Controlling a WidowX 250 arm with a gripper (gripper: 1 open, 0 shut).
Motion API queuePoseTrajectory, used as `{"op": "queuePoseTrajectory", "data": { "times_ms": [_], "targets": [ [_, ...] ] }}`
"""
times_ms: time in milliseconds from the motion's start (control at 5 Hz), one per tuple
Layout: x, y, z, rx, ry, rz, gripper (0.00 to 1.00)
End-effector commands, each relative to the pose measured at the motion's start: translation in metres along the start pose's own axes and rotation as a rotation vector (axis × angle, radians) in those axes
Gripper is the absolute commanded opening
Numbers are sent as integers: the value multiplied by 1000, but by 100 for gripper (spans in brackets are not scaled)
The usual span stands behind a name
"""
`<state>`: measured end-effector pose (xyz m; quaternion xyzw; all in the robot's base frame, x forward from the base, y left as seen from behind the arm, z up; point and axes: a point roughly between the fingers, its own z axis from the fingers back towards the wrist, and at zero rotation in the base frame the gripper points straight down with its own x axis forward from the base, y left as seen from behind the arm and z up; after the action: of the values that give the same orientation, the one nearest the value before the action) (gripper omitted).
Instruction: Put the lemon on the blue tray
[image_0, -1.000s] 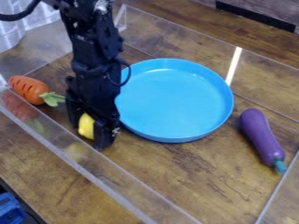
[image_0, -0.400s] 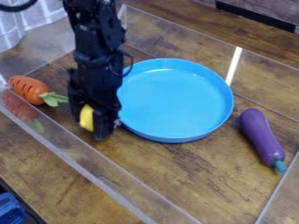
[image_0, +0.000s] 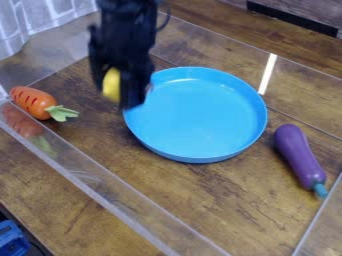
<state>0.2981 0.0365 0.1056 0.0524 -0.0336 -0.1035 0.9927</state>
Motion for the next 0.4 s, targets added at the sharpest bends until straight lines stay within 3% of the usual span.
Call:
{"op": "queuePoseTrajectory", "data": {
  "times_ms": [0,200],
  "targets": [
    [18,0,43,42,-99,-16,0],
    [14,-9,40,45,-108,-30,0]
  ]
}}
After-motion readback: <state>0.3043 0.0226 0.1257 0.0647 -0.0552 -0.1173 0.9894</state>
